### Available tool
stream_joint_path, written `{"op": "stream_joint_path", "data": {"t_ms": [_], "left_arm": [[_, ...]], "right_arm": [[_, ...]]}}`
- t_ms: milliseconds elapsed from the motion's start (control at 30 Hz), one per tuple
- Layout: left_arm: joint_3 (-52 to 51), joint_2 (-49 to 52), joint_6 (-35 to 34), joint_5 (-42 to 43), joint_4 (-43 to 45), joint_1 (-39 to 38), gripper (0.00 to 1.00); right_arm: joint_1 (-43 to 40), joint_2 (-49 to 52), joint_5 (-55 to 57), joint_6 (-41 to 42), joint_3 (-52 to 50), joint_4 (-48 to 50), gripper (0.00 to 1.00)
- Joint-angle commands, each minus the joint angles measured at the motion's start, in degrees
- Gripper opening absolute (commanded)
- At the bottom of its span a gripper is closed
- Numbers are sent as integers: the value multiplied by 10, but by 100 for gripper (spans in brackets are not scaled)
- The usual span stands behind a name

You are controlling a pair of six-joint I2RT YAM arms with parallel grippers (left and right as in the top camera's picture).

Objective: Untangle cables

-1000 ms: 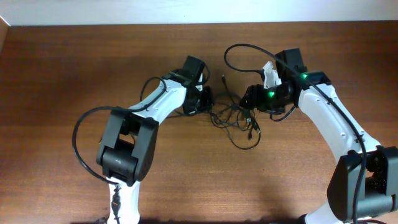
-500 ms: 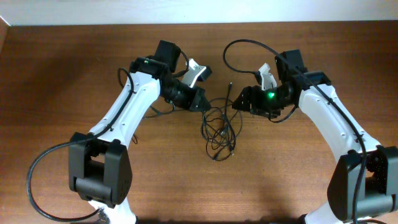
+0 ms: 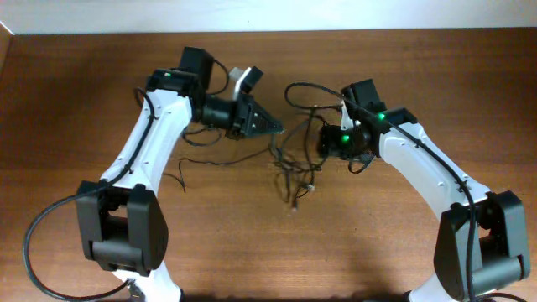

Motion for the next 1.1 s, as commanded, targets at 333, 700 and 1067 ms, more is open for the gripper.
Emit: {"op": "stream_joint_path", "data": {"t_ms": [333, 700, 1067], "left_arm": [[11, -12, 156, -19, -221, 263, 0], [11, -12, 156, -25, -258, 523, 0], [11, -12, 156, -65, -214, 445, 0]], "right_arm": [[-178, 4, 138, 15, -5, -46, 81], [-197, 4, 163, 13, -7, -48, 82], [-197, 4, -73, -83, -7, -46, 92]]}}
